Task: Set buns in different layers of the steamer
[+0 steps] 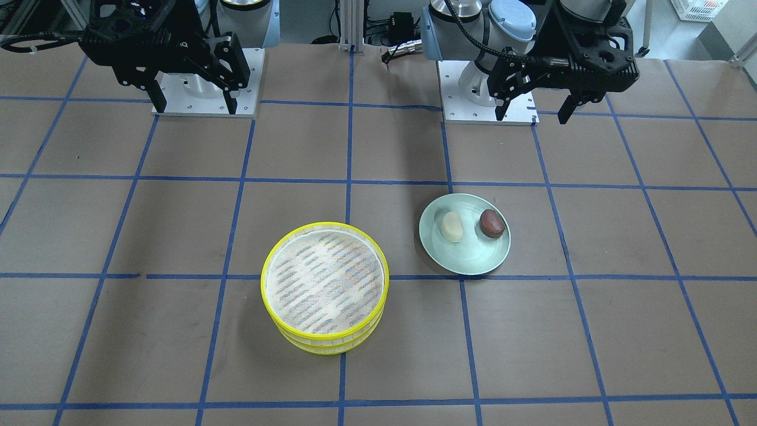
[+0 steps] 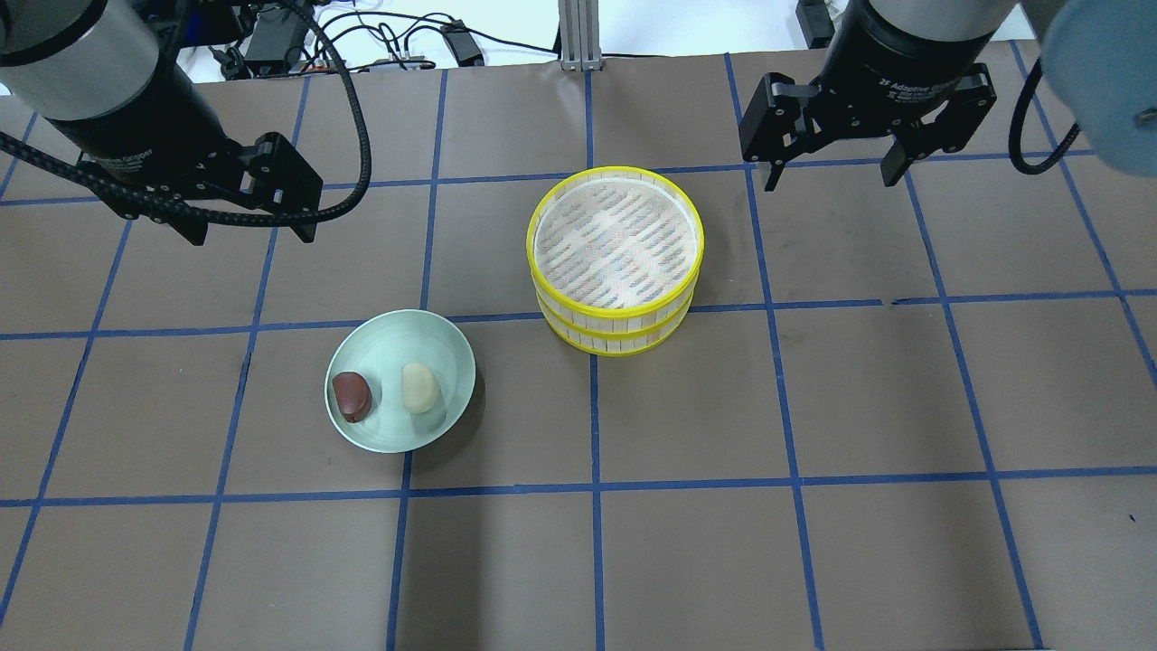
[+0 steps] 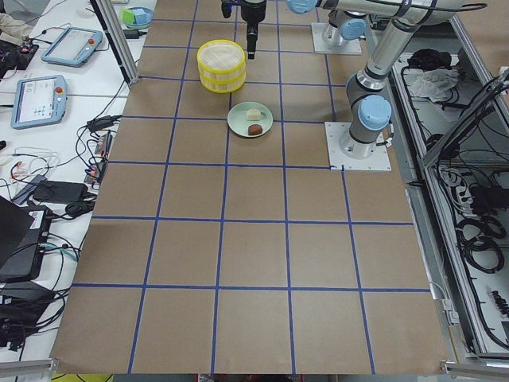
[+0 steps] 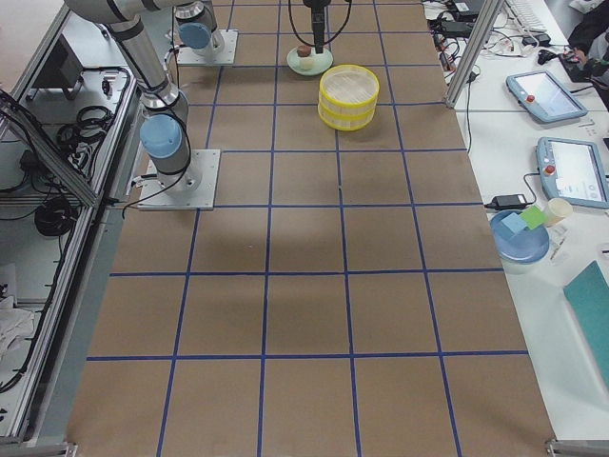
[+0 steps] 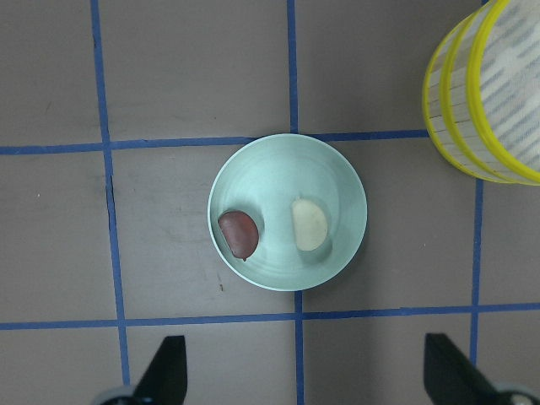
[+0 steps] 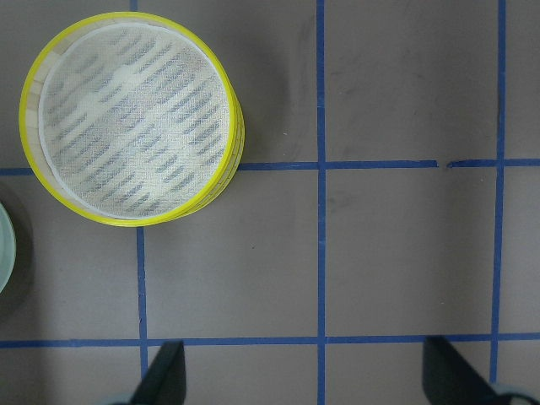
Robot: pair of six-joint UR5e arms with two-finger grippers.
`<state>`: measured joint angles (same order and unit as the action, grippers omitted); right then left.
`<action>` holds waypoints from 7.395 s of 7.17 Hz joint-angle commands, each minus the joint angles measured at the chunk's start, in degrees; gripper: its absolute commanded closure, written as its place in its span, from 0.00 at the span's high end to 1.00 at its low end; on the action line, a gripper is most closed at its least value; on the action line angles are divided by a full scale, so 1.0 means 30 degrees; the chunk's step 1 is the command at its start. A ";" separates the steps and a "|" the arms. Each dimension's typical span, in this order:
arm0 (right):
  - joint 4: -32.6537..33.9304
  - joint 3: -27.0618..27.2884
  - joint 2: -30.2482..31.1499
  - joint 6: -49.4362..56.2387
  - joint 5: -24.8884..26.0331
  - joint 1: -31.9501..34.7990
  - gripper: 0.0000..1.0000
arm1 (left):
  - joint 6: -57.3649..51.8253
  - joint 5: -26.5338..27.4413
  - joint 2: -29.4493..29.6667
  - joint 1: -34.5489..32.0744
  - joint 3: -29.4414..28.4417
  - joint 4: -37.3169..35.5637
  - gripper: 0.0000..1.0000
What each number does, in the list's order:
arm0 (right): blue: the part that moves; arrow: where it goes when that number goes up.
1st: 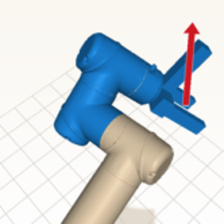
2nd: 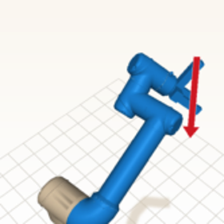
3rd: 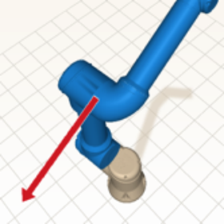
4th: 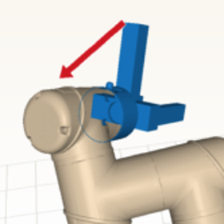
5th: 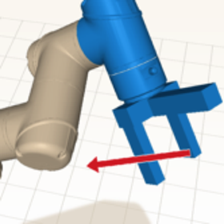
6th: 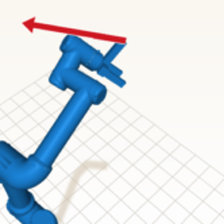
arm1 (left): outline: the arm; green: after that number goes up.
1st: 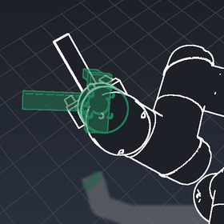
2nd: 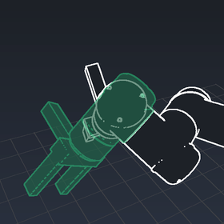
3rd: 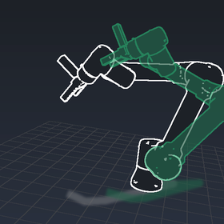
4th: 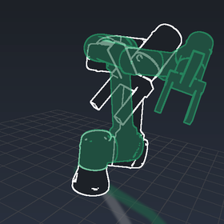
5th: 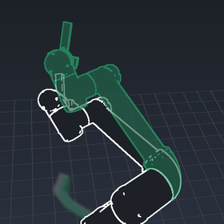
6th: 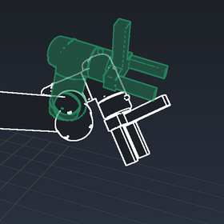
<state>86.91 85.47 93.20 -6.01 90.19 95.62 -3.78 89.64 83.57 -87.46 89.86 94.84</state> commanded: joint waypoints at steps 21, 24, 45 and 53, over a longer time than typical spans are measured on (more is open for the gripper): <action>0.9877 0.2387 -0.8917 -0.1483 -0.0062 0.1318 0.90 | 0.0084 0.0912 0.1433 0.0500 0.1567 -0.0548 1.00; 0.9761 0.2446 -0.9007 -0.1337 -0.0005 0.1202 0.26 | 0.1376 -0.1560 0.3571 0.0324 0.3735 -0.4422 1.00; 0.1030 0.1626 -0.2327 0.9534 0.1491 -0.7412 0.00 | 0.3633 -0.3768 0.9499 0.0091 0.3454 -0.5923 0.00; 0.1235 0.1626 -0.2474 0.9563 0.1520 -0.7412 0.00 | 0.9220 -1.2190 0.9256 -0.2577 0.0251 -1.1060 0.00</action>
<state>90.64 90.35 85.82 22.67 94.86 73.39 21.13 59.66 109.66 -94.74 90.51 66.51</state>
